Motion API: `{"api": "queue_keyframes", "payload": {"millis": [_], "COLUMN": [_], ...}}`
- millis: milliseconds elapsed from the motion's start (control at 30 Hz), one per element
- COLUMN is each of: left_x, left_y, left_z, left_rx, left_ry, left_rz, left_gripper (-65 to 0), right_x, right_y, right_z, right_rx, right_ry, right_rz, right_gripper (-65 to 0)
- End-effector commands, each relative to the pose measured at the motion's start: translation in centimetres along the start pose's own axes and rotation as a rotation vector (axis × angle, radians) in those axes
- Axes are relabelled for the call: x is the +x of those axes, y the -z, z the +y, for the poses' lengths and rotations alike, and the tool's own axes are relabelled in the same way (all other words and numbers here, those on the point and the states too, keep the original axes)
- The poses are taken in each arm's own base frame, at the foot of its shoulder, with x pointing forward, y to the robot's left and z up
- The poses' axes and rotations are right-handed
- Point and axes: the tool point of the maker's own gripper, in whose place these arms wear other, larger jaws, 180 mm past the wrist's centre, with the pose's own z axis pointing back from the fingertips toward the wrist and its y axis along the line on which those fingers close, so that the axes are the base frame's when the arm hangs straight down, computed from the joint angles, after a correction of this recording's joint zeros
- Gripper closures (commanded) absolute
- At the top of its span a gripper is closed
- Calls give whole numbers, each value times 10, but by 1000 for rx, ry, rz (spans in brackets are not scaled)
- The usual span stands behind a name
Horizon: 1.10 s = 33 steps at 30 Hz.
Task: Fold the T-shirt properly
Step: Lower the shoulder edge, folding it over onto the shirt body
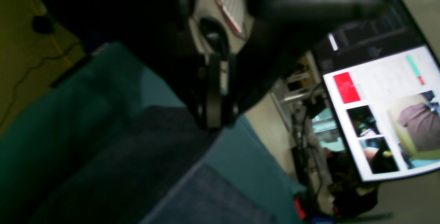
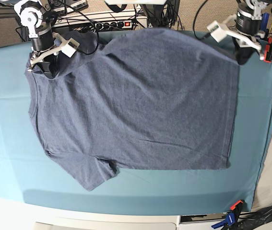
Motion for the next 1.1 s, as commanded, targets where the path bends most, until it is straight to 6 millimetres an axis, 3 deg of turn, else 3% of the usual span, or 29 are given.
{"api": "queue_keyframes", "payload": {"millis": [0, 100, 200, 567, 867, 1067], "left_x": [1, -5, -9, -22, -41, -40], "left_y": [1, 7, 11, 23, 45, 46], "left_z": [15, 32, 37, 18, 10, 6], "left_rx": [45, 97, 84, 27, -21, -41], "left_ry": [2, 1, -50, -30, -46, -57], "left_rz": [-13, -9, -11, 0, 42, 32], "left_gripper": [0, 0, 0, 0, 0, 0], "right_x": [0, 0, 2, 7, -17, -8], "right_y": [1, 2, 3, 14, 33, 34], "right_z": [-12, -12, -7, -6, 5, 3], "right_rx": [-39, -37, -12, 27, 51, 46], "right_ry": [-1, 18, 20, 36, 14, 15], "right_rz": [-6, -3, 0, -12, 45, -7], "right_gripper": [0, 0, 0, 0, 0, 0]}}
